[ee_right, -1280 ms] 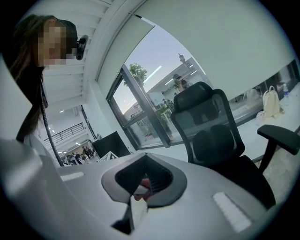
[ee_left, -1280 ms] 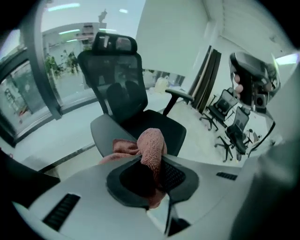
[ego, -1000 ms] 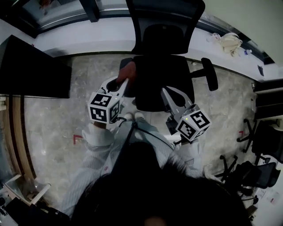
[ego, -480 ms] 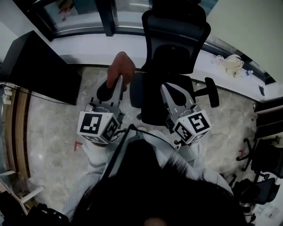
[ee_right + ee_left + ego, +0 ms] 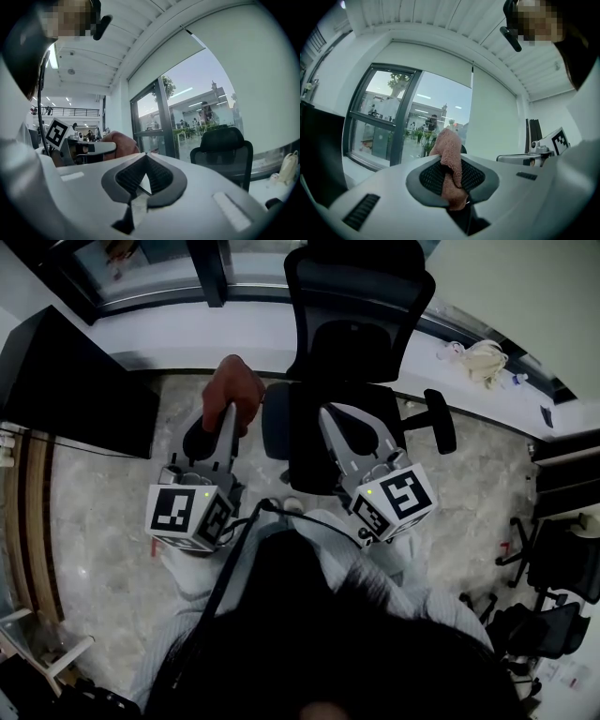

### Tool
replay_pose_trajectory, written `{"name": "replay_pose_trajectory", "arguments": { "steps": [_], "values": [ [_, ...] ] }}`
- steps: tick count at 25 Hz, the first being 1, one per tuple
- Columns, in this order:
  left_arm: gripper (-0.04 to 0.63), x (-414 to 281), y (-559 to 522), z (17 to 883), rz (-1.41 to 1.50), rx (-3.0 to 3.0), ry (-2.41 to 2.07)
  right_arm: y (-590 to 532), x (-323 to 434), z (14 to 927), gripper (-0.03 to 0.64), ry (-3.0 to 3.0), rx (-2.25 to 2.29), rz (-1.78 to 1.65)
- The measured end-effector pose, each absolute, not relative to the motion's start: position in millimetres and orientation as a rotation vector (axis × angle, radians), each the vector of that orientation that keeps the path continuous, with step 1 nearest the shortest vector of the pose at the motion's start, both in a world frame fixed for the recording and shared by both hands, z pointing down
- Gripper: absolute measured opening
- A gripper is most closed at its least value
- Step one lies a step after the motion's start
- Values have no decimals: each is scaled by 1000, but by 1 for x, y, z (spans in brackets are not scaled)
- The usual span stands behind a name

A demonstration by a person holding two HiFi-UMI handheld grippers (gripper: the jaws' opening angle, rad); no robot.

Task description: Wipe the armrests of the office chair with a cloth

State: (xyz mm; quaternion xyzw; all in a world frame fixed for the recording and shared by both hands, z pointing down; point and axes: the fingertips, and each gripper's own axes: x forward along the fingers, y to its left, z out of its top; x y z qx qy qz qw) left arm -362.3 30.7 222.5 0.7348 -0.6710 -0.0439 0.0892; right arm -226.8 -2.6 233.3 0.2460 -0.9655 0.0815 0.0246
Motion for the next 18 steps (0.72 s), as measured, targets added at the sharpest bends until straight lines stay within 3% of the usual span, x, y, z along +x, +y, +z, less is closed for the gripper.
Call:
{"name": "replay_pose_trajectory", "arguments": {
  "steps": [18],
  "values": [
    [55,-335,26,221,-109,2269,-1927,1,-212,241,0,-2949,811,258]
  ]
}}
